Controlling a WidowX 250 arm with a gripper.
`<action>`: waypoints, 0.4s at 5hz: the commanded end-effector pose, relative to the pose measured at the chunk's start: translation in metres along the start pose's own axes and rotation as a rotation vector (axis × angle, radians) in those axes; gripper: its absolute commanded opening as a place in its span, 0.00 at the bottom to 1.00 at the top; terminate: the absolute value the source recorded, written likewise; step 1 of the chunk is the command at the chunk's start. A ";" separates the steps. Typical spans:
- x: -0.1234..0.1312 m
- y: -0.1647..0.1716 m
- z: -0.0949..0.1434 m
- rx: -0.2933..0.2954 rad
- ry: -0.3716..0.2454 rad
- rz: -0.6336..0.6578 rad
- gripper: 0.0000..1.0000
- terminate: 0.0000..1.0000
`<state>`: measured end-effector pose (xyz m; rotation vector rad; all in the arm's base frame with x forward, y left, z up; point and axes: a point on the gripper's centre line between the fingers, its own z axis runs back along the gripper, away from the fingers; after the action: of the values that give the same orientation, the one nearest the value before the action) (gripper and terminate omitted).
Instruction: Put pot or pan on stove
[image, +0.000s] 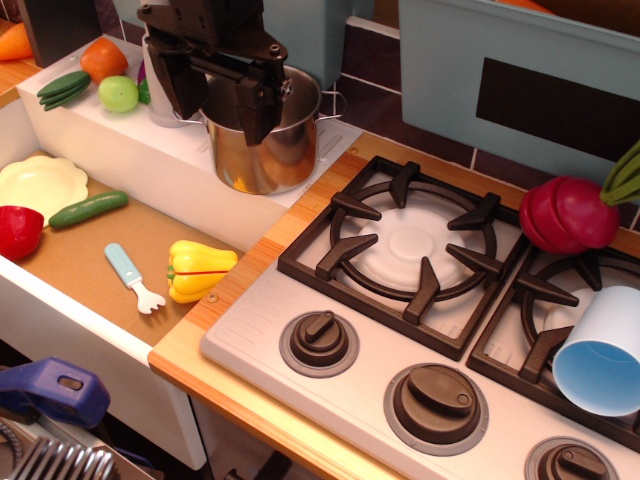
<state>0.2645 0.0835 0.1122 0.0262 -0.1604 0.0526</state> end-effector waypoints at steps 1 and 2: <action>0.000 0.000 0.000 0.000 0.000 0.000 1.00 0.00; 0.005 0.008 -0.003 0.043 -0.062 -0.180 1.00 0.00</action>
<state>0.2677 0.0919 0.0983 0.0679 -0.2112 -0.1893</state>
